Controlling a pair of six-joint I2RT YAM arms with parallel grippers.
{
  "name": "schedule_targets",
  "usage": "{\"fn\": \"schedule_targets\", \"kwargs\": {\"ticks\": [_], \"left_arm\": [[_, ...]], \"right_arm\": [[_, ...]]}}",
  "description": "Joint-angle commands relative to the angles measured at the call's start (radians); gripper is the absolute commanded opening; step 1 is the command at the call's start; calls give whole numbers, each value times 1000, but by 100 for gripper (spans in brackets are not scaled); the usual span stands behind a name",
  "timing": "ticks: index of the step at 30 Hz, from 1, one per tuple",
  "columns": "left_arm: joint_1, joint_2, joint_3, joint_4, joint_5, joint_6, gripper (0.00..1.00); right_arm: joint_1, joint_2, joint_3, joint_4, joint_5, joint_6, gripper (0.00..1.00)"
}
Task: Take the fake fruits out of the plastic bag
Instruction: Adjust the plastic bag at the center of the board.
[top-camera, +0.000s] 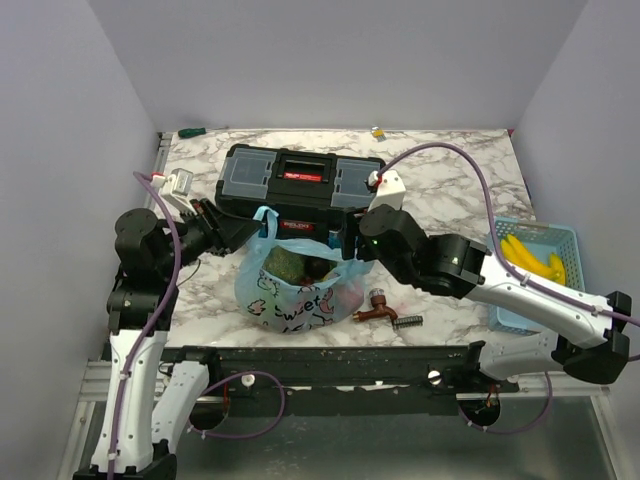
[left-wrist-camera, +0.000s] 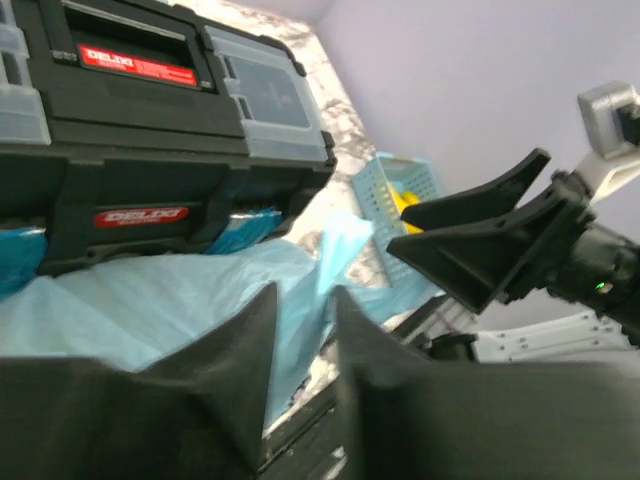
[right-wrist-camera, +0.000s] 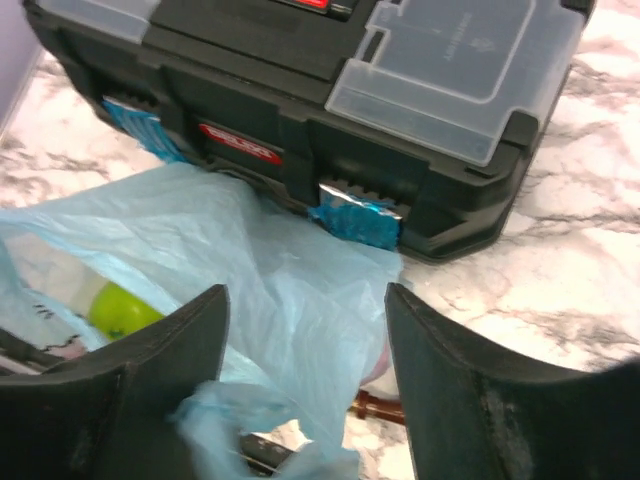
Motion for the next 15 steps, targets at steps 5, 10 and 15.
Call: {"fn": "schedule_targets", "kwargs": {"ticks": [5, 10, 15], "left_arm": [[-15, 17, 327, -546, -146, 306, 68], [-242, 20, 442, -664, -478, 278, 80], [-552, 42, 444, -714, -883, 131, 93]], "right_arm": [[5, -93, -114, 230, -104, -86, 26], [6, -99, -139, 275, -117, -85, 20], [5, -85, -131, 279, -119, -82, 20]]}}
